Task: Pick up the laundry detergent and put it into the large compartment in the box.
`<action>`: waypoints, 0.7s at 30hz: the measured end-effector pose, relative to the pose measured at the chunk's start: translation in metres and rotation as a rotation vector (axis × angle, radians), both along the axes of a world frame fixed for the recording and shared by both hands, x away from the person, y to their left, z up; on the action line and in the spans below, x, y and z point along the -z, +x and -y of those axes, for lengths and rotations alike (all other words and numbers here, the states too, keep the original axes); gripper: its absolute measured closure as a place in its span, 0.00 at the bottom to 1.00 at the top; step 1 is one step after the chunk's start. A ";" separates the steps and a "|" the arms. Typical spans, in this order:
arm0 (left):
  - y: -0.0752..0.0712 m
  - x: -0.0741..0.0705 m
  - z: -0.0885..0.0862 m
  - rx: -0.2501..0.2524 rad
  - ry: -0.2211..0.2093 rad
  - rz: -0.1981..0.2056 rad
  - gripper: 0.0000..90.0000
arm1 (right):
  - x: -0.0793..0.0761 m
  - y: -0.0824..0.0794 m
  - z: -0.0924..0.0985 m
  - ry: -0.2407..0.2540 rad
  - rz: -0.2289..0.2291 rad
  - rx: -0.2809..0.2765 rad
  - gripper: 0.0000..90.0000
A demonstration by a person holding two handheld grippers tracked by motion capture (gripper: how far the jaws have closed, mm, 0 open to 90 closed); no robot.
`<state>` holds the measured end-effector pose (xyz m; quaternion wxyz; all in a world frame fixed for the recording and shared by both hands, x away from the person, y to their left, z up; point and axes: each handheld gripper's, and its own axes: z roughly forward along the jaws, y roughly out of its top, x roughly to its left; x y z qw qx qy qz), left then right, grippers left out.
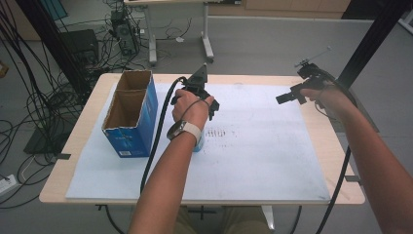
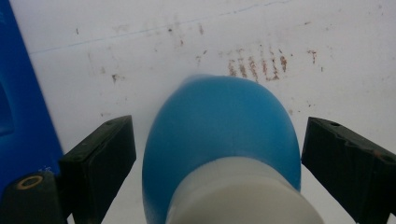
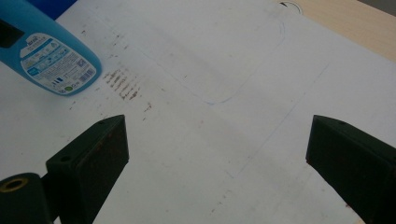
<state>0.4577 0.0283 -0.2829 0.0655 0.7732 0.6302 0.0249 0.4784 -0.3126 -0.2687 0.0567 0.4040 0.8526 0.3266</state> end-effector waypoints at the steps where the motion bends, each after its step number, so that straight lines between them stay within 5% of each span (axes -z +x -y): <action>1: 0.000 0.000 0.000 0.000 0.001 0.001 0.12 | 0.000 0.000 0.000 0.000 -0.001 0.001 0.06; 21: 0.002 0.005 0.000 -0.001 0.015 -0.011 0.15 | 0.004 0.001 0.001 0.003 -0.006 0.002 0.06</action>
